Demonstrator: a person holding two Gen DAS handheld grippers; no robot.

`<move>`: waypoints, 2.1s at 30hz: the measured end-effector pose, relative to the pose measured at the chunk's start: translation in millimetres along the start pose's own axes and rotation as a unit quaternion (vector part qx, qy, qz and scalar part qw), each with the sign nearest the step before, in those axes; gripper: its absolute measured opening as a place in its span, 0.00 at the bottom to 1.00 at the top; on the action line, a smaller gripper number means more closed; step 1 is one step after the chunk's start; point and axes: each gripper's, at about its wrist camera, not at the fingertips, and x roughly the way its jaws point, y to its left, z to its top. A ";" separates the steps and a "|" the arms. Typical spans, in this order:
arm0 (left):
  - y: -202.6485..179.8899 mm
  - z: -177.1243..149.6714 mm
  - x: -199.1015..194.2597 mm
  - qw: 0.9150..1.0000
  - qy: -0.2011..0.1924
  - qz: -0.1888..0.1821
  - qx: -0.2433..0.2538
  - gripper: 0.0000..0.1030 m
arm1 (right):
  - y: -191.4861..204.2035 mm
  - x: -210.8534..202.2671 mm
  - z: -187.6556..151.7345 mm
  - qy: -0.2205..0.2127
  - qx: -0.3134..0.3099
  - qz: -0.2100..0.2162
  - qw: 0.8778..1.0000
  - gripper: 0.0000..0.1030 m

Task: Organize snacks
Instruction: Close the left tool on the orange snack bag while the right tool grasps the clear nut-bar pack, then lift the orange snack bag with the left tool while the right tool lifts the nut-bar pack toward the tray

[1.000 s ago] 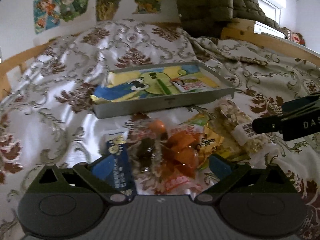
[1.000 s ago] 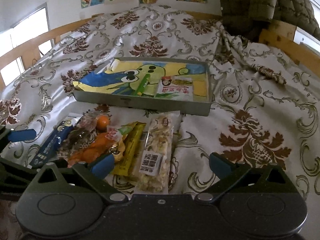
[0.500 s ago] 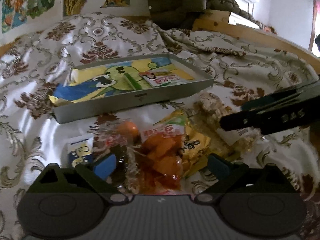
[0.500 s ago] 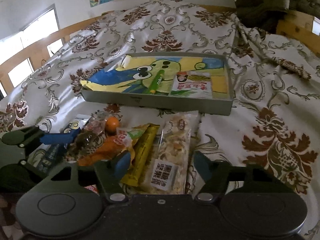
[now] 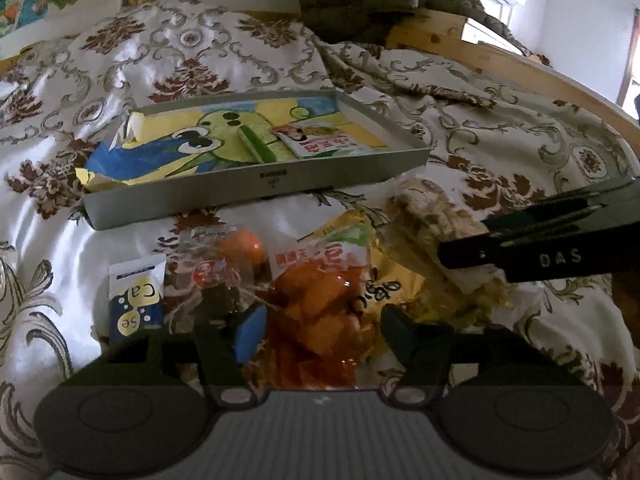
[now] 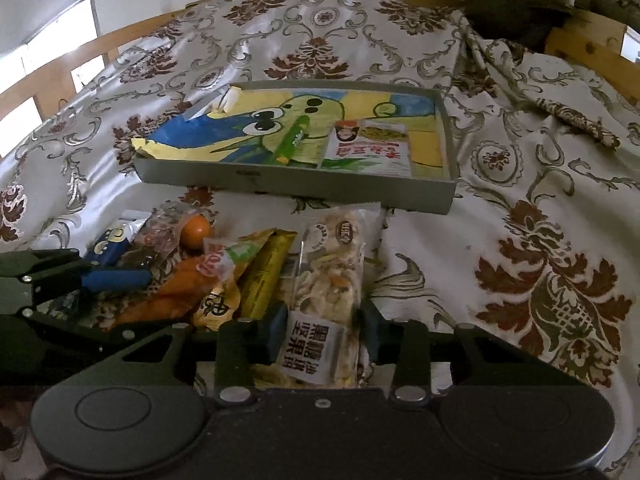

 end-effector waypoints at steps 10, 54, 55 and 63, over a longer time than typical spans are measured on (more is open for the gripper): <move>16.5 6.0 14.7 0.999 0.037 -0.017 -0.027 0.58 | -2.8 1.7 -0.1 0.002 0.006 -0.007 1.000 0.38; 22.7 44.8 -30.9 0.988 -0.043 0.032 -0.148 0.48 | -13.6 -13.0 23.2 -0.104 0.042 0.019 0.993 0.39; 23.1 49.6 -30.7 0.988 -0.051 0.035 -0.144 0.48 | -16.7 -11.0 28.5 -0.112 0.051 0.021 0.992 0.39; 38.5 114.9 4.8 0.978 -0.097 0.038 -0.181 0.48 | -38.7 10.0 80.4 -0.174 0.086 0.023 0.981 0.39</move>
